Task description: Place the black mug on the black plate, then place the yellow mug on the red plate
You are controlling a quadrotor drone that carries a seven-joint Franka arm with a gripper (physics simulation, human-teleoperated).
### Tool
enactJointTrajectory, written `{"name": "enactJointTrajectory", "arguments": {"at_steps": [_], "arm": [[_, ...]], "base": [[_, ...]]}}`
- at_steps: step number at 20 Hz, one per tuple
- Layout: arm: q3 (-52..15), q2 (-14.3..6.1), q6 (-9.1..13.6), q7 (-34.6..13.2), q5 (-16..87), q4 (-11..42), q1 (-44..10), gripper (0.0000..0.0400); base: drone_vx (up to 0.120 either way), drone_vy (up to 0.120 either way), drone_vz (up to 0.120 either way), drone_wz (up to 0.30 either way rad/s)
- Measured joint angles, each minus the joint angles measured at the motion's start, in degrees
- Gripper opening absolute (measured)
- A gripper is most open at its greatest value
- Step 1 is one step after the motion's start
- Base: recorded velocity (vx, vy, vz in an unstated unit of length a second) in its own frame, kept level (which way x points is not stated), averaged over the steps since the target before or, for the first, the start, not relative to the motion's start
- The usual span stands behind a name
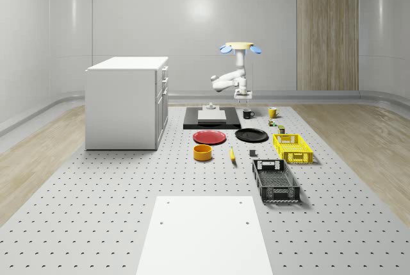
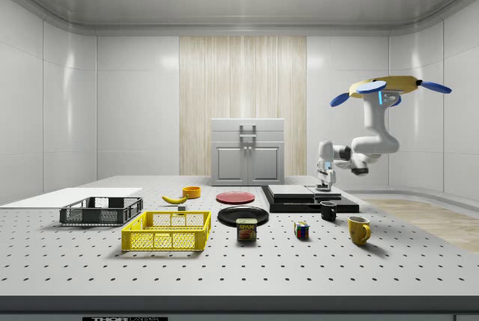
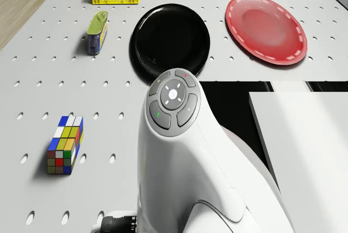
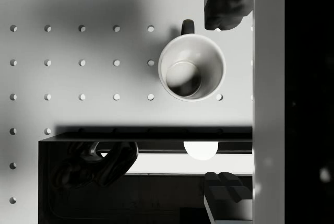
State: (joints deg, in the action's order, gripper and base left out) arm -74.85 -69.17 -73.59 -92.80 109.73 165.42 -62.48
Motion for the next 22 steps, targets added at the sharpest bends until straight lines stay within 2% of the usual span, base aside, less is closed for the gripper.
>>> {"name": "enactJointTrajectory", "arguments": {"at_steps": [12, 22], "arm": [[7.6, -4.6, -7.0, 0.7, 6.3, -1.8, 0.1, 0.04], [13.1, -6.6, -11.4, 1.0, 11.1, -4.0, -0.7, 0.04]], "base": [[0.0, 0.0, 0.0, 0.0], [0.0, 0.0, 0.0, 0.0]]}}
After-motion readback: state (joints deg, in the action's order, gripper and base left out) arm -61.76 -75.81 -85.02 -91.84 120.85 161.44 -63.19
